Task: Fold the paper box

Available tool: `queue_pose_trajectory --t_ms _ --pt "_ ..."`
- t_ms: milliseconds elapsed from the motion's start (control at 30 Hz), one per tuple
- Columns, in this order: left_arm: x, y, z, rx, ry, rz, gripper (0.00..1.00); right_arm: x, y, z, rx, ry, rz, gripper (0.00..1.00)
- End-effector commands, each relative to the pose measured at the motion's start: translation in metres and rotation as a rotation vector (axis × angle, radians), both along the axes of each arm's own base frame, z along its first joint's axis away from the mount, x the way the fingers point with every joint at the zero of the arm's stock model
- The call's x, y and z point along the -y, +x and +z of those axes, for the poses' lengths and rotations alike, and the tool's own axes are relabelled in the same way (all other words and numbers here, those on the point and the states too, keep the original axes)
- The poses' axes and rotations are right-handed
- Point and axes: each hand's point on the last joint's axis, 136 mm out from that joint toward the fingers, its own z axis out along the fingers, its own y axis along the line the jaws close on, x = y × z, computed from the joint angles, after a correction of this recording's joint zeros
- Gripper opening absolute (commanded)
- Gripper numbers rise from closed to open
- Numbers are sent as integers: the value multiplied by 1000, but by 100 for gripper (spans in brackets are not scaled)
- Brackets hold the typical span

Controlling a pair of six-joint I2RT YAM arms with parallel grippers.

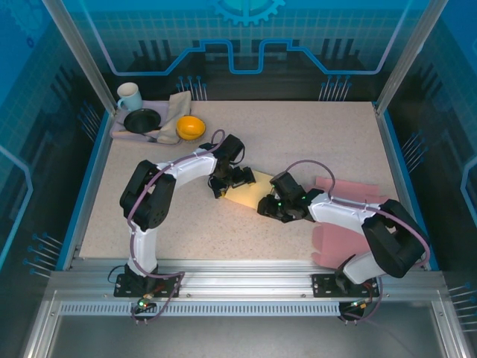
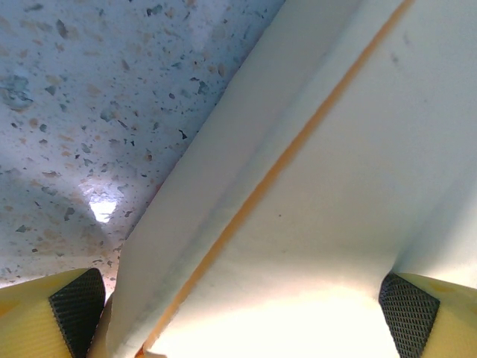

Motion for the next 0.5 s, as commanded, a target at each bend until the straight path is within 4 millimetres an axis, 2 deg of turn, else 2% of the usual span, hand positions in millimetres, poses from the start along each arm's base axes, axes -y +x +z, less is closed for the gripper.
queue_pose_trajectory --t_ms 0,67,200,267,467 --pt "-16 -15 -28 -68 97 15 99 -9 8 6 29 12 6 36" --pt "-17 -15 -28 -69 99 16 99 -9 12 8 54 2 19 37" --pt "-17 -16 -28 -69 100 13 99 -10 16 12 80 -21 49 46" --pt "-17 -16 -28 -71 99 14 99 -10 18 15 84 -29 51 47" --pt "-17 -16 -27 -70 97 16 99 1 21 14 100 -111 57 52"
